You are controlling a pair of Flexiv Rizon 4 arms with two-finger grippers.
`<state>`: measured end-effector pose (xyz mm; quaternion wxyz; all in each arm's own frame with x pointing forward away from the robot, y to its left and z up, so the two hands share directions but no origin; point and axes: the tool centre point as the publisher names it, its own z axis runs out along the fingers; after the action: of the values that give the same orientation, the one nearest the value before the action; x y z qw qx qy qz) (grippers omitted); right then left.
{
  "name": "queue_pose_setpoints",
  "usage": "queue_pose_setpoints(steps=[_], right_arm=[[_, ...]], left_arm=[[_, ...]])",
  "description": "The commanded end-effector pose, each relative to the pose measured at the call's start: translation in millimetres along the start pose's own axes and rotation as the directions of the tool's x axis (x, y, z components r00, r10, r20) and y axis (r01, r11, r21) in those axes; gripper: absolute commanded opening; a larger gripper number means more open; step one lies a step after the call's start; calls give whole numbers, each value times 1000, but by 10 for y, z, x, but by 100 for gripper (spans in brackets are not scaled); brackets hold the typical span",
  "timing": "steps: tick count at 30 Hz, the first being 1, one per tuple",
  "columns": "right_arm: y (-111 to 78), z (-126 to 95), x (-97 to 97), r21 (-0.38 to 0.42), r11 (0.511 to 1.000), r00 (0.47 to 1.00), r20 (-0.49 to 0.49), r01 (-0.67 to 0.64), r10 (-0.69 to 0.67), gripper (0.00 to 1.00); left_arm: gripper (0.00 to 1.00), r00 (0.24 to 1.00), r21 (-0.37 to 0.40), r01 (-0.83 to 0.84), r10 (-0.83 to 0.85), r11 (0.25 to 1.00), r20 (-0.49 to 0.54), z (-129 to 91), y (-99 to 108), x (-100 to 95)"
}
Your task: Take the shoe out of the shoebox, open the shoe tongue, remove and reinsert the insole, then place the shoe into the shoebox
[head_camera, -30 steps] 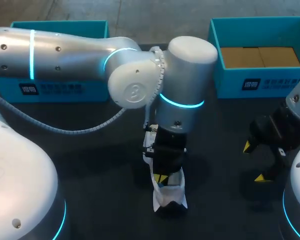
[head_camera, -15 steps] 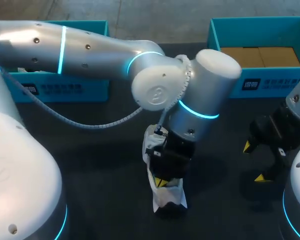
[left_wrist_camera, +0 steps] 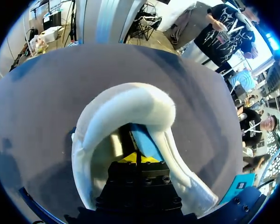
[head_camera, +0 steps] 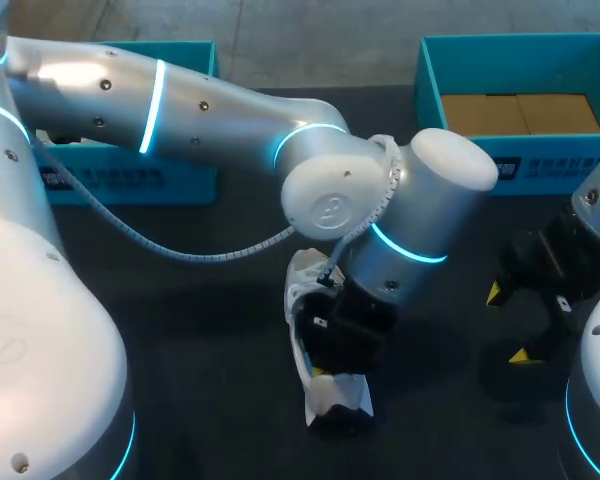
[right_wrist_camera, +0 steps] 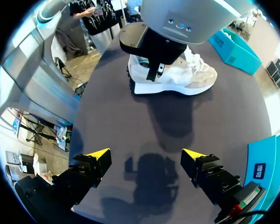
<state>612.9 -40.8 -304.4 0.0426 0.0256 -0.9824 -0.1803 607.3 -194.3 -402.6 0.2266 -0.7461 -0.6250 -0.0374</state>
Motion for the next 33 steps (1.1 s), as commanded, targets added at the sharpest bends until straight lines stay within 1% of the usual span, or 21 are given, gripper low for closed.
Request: queue_pose_setpoints(steps=[1,5,8,9,12,14,20,23,24,26,30,33], right_arm=[[3,8,8,3,1000,1000,2,-1,1,100],[3,8,8,3,1000,1000,2,-1,1,100],[3,8,8,3,1000,1000,2,-1,1,100],[3,8,8,3,1000,1000,2,-1,1,100],[3,8,8,3,1000,1000,2,-1,1,100],[3,8,8,3,1000,1000,2,-1,1,100],[3,8,8,3,1000,1000,2,-1,1,100],[3,8,8,3,1000,1000,2,-1,1,100],[3,8,8,3,1000,1000,2,-1,1,100],[3,8,8,3,1000,1000,2,-1,1,100],[3,8,8,3,1000,1000,2,-1,1,100],[3,8,8,3,1000,1000,2,-1,1,100]], left_arm=[[0,1000,-23,15,-14,1000,19,110,-12,-48],[0,996,-80,42,-36,996,77,89,-18,-62],[0,989,-107,60,-45,992,140,80,-12,-68],[0,984,-104,62,-43,993,173,81,2,-71],[0,974,-111,81,-55,990,218,106,48,-79],[0,966,-101,87,-59,991,251,121,87,-81],[0,932,-110,156,-109,982,345,115,249,-85],[0,920,-104,173,-123,979,371,-9,299,-85],[0,917,-90,169,-123,981,379,-72,308,-75],[0,920,-80,169,-128,982,369,-207,332,-45],[0,922,-53,137,-107,989,373,-427,328,29],[0,922,-38,83,-63,996,382,-532,281,92]])
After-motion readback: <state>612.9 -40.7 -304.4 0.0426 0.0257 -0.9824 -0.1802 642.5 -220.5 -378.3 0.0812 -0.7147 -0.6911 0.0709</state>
